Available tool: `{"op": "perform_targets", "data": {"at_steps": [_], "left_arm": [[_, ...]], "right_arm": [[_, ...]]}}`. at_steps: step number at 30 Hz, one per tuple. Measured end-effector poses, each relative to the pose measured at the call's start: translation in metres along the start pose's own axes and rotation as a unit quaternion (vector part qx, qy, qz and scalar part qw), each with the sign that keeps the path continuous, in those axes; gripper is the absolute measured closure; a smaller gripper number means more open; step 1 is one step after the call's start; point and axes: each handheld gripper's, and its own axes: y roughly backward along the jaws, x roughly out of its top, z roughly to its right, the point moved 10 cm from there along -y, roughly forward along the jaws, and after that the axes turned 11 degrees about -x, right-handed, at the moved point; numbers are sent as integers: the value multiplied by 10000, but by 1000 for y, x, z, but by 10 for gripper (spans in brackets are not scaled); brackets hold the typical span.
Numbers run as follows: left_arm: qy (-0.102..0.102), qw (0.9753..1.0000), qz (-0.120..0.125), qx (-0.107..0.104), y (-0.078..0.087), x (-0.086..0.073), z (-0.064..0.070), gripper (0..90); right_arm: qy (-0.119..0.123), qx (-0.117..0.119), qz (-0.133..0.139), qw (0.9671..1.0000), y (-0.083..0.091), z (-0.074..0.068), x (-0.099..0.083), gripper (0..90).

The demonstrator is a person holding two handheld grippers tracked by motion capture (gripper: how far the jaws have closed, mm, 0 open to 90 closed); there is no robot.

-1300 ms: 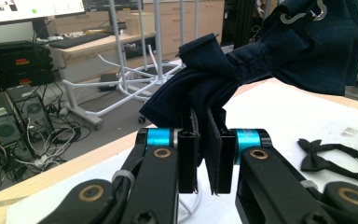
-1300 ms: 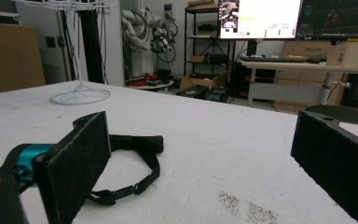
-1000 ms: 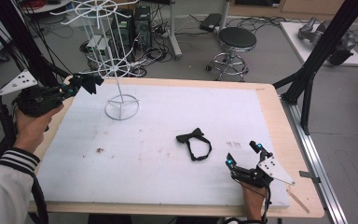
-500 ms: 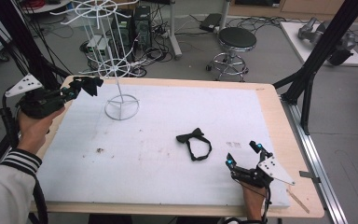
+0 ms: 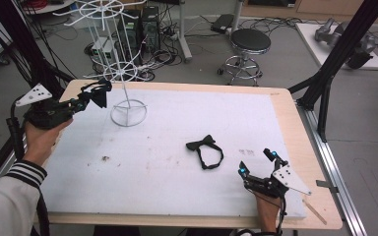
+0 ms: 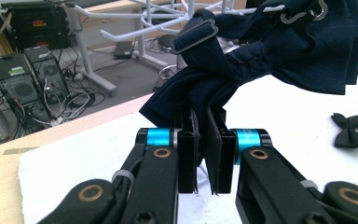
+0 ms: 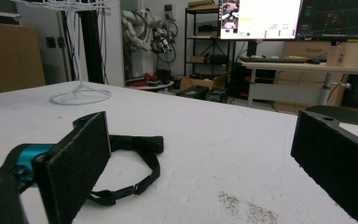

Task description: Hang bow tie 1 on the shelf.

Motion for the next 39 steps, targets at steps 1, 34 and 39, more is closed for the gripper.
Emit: {"op": "perform_targets", "data": {"at_steps": [1,34,39], "left_arm": [[11,10000,-19,-3,-1,-1,0,836],[171,9989,-406,-185,-19,-44,15,825],[168,9989,-370,-237,-19,-46,17,818]], "right_arm": [[-7,8,-9,10000,0,0,0,39],[-42,22,0,10000,1,-1,0,39],[-68,19,-16,10000,1,0,0,39]]}}
